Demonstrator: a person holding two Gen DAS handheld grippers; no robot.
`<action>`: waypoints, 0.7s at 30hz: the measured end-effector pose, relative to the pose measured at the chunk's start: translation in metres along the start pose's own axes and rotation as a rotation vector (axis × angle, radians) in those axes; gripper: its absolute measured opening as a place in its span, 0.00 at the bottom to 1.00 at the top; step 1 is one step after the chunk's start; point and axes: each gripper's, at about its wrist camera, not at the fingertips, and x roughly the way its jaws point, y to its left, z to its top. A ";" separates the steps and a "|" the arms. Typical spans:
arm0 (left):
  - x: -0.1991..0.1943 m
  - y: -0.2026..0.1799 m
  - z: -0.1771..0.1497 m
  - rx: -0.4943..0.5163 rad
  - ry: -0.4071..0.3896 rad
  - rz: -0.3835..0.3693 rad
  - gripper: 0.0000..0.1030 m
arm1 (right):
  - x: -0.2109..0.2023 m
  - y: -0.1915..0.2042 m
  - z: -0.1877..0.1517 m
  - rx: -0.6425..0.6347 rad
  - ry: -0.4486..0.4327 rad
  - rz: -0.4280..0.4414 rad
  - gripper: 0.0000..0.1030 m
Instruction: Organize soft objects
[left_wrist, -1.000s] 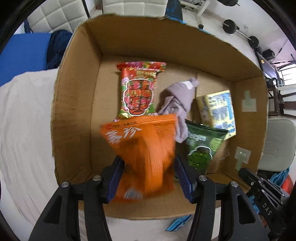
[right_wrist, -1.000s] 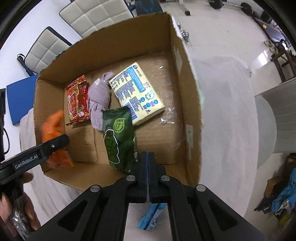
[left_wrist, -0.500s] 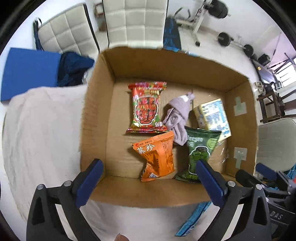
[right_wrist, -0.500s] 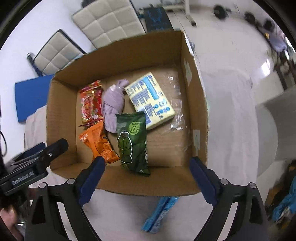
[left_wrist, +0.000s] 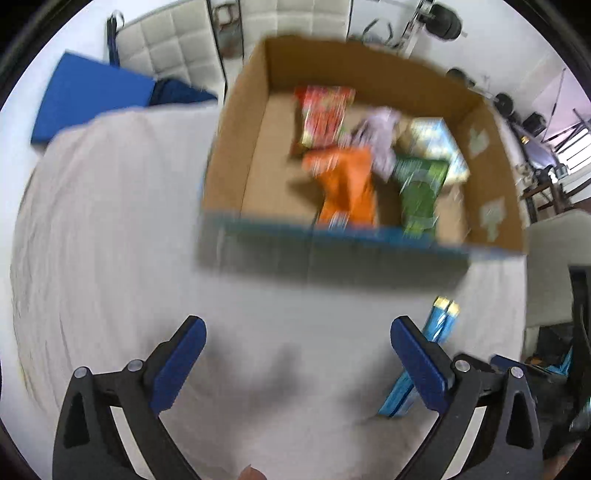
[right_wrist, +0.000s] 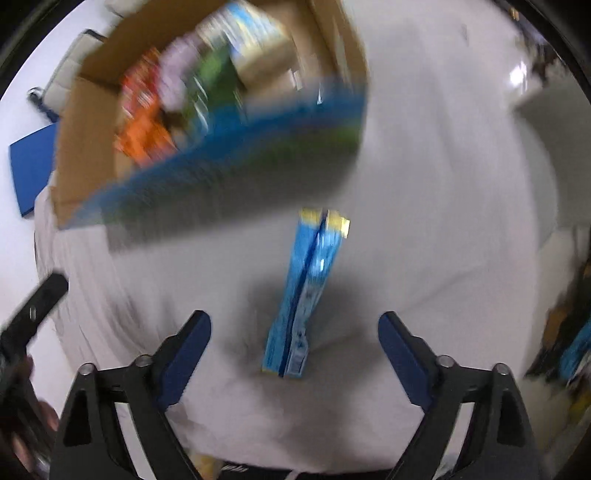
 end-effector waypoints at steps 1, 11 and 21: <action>0.012 0.002 -0.007 -0.006 0.030 0.003 1.00 | 0.013 -0.002 0.000 0.014 0.014 0.001 0.72; 0.067 -0.001 -0.030 0.007 0.119 0.037 1.00 | 0.067 0.011 0.004 0.015 0.048 -0.114 0.31; 0.027 -0.015 -0.028 0.033 0.059 0.010 1.00 | 0.024 0.025 -0.021 -0.121 -0.003 -0.086 0.19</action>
